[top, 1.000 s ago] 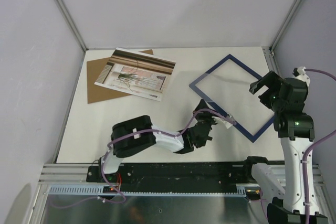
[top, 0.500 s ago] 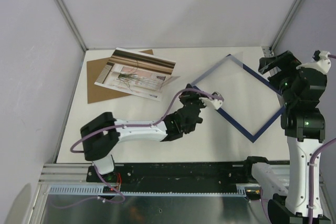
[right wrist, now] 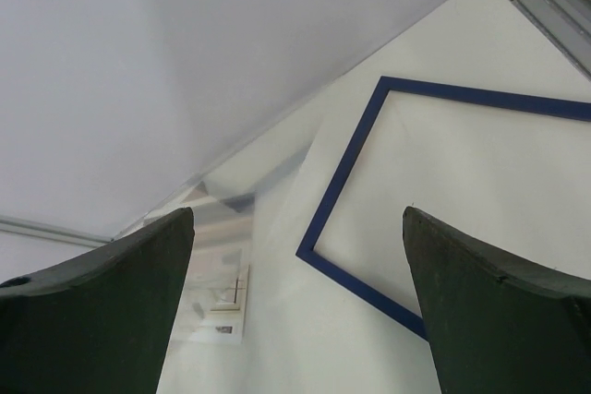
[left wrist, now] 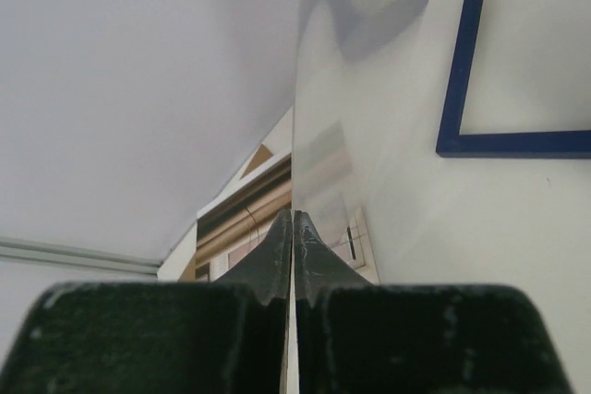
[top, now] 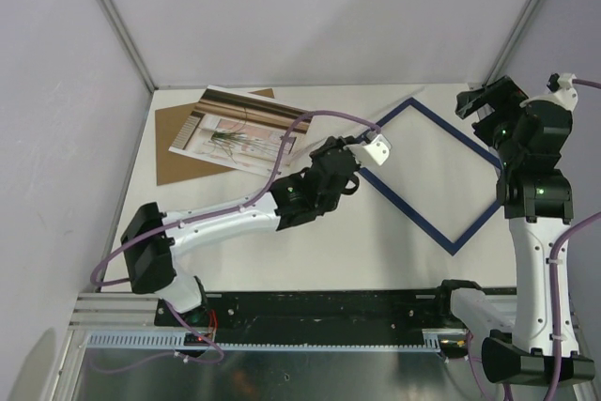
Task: Put the photo into the frame
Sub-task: Pick up the glass panel at the center of the board.
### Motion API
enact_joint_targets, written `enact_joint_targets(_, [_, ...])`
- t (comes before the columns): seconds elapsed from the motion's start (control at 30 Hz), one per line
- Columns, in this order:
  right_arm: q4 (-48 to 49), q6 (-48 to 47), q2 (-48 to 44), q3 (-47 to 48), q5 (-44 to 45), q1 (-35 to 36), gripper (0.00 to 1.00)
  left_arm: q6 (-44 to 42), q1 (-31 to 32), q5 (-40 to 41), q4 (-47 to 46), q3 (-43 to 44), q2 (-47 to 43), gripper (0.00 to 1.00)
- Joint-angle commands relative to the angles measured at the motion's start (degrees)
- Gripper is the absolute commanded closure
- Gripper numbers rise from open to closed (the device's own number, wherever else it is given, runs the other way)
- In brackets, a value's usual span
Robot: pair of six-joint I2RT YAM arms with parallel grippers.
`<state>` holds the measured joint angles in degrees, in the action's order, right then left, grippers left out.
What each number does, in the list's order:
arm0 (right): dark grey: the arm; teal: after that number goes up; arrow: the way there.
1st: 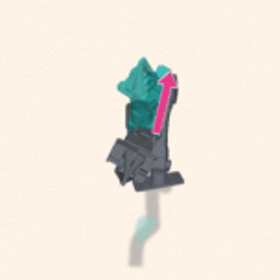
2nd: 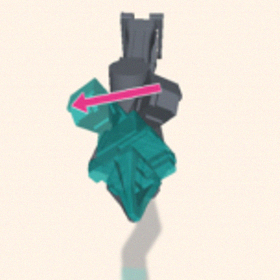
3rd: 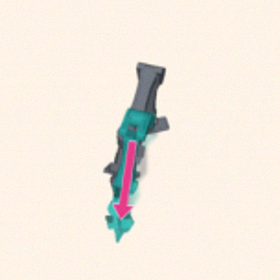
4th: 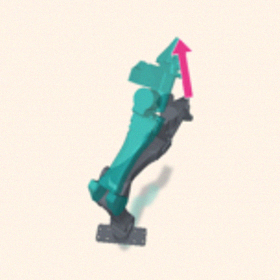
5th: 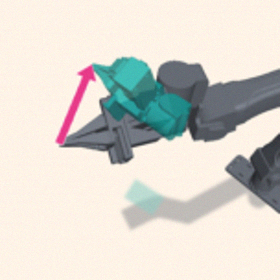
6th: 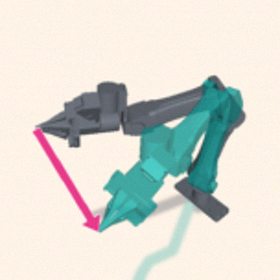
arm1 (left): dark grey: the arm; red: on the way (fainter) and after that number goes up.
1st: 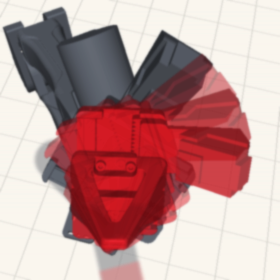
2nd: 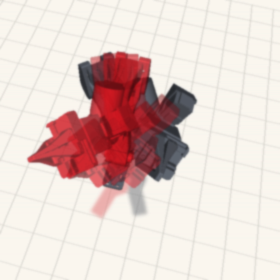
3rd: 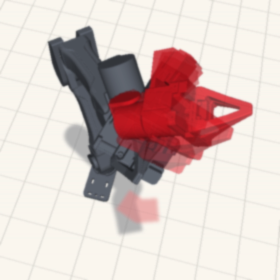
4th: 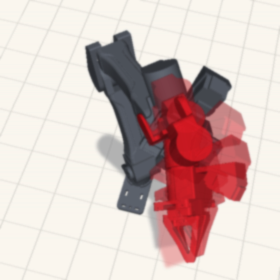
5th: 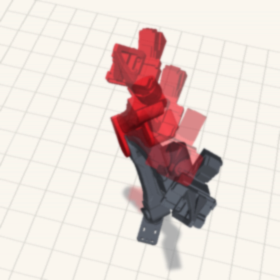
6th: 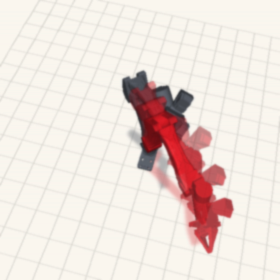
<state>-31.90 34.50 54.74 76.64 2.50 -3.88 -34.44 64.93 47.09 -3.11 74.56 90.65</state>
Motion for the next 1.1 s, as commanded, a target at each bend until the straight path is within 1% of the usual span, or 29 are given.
enact_joint_targets(0.0, [1.9, -0.4, 0.3, 2.3, 0.1, 0.2, 0.01, 8.0, -2.4, -3.8, 9.8, 4.2, -3.7, 1.00])
enact_joint_targets(0.3, [1.6, -1.5, 3.8, 2.9, 0.2, 0.2, 0.01, 16.2, -7.4, -9.2, 19.3, 9.7, -5.5, 1.00])
enact_joint_targets(0.57, [-0.2, -3.4, 7.5, 2.8, 0.3, 0.7, 0.01, 18.5, -10.1, -8.9, 22.3, 15.9, -5.5, 1.00])
enact_joint_targets(0.7, [-1.1, -4.5, 9.6, 2.8, 0.1, 1.6, 0.01, 20.9, -11.7, -10.9, 24.4, 18.7, -5.3, 1.00])
enact_joint_targets(0.77, [-1.4, -5.4, 11.1, 2.6, -0.4, 2.9, 0.01, 22.8, -12.7, -12.4, 26.1, 20.3, -5.2, 1.00])
enact_joint_targets(0.93, [-0.8, -7.7, 14.6, 0.9, 0.4, 9.6, 0.01, 26.0, -14.9, -16.0, 30.1, 24.2, -4.7, 1.00])
enact_joint_targets(1.07, [-0.4, -7.8, 17.4, 0.8, 0.4, 13.7, 0.01, 28.9, -16.5, -18.8, 35.4, 29.5, -3.4, 1.00])
